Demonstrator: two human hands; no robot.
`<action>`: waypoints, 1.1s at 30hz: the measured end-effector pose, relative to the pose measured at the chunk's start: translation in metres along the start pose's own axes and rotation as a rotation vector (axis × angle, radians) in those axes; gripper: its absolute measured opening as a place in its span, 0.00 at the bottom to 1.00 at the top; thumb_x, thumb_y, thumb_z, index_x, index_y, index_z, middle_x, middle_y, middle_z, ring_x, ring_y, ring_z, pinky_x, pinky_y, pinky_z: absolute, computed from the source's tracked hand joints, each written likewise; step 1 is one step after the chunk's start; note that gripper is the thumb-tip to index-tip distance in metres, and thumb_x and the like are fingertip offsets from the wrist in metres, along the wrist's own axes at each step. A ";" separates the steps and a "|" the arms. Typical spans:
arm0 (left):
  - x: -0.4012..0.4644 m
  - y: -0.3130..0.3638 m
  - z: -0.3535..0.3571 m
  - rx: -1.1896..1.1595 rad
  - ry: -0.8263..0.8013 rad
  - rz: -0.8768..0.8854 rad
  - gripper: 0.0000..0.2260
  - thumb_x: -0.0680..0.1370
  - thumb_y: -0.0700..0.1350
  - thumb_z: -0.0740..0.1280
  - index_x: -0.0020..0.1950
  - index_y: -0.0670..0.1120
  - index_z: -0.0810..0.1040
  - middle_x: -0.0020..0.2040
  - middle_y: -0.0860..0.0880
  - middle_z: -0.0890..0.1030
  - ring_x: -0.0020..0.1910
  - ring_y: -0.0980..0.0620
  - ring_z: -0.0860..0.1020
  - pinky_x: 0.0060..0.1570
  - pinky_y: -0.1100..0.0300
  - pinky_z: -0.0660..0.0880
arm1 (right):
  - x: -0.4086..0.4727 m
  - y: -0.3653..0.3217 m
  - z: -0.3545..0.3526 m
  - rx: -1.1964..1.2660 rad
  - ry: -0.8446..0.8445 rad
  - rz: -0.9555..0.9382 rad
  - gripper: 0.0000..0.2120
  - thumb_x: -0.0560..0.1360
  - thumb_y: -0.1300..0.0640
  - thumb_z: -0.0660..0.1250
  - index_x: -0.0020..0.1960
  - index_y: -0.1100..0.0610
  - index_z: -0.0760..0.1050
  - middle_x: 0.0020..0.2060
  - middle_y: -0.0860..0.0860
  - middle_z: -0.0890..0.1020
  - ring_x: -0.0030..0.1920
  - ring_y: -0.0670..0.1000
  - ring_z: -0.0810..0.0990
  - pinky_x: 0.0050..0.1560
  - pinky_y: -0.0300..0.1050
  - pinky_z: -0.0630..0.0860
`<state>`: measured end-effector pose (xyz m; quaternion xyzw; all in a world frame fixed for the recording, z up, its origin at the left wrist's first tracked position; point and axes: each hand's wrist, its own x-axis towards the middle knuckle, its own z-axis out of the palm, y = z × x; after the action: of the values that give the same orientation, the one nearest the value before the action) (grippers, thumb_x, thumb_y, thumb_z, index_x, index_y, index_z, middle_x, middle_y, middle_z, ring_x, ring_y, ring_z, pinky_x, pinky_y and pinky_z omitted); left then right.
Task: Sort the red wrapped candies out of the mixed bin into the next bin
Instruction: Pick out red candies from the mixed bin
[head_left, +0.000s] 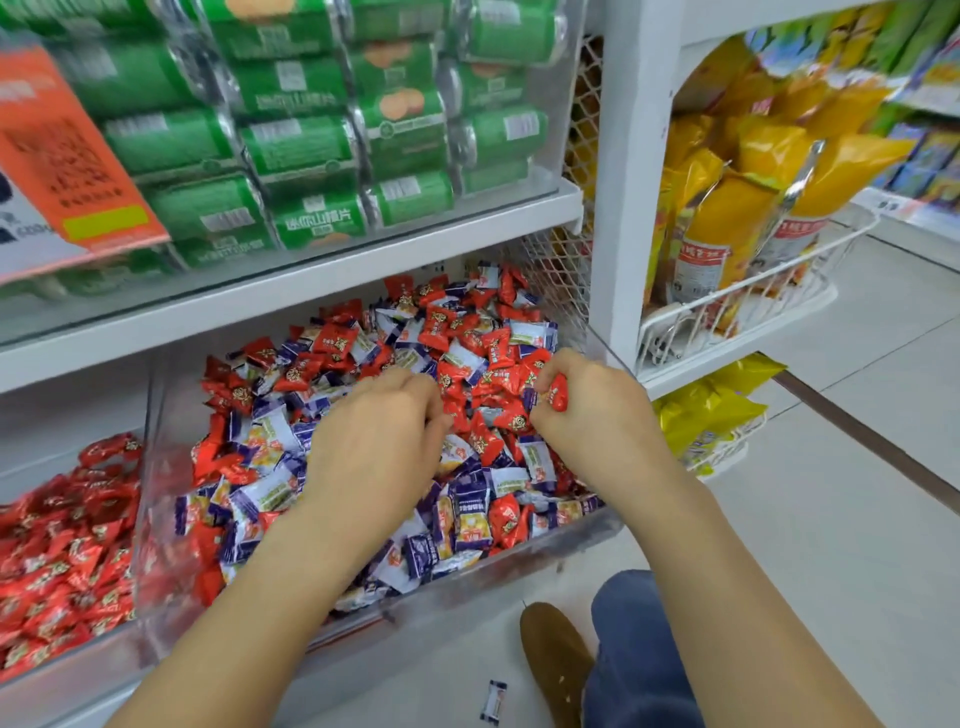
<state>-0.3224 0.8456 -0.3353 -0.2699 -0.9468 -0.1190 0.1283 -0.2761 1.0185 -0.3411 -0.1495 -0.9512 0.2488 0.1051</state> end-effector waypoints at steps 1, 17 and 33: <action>-0.001 -0.003 -0.004 -0.024 0.037 -0.011 0.05 0.77 0.49 0.66 0.47 0.48 0.77 0.46 0.51 0.77 0.46 0.48 0.76 0.37 0.59 0.66 | 0.001 -0.001 -0.001 0.056 -0.038 0.002 0.07 0.73 0.57 0.65 0.51 0.49 0.73 0.27 0.45 0.68 0.28 0.46 0.67 0.27 0.42 0.60; 0.047 0.006 -0.007 0.124 -0.340 0.194 0.26 0.74 0.56 0.67 0.70 0.51 0.66 0.64 0.47 0.72 0.63 0.46 0.70 0.57 0.52 0.72 | -0.004 -0.017 0.014 -0.149 -0.246 -0.178 0.21 0.74 0.55 0.68 0.67 0.49 0.71 0.58 0.54 0.73 0.55 0.56 0.77 0.53 0.48 0.75; 0.053 0.000 -0.002 0.072 -0.342 0.183 0.11 0.78 0.52 0.64 0.57 0.51 0.68 0.36 0.54 0.73 0.35 0.52 0.72 0.28 0.59 0.62 | 0.005 -0.007 -0.002 -0.037 0.047 -0.079 0.17 0.75 0.49 0.66 0.63 0.48 0.70 0.51 0.52 0.76 0.49 0.54 0.77 0.43 0.45 0.70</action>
<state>-0.3657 0.8700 -0.3174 -0.3662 -0.9301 -0.0252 -0.0148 -0.2816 1.0155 -0.3352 -0.1194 -0.9581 0.2232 0.1342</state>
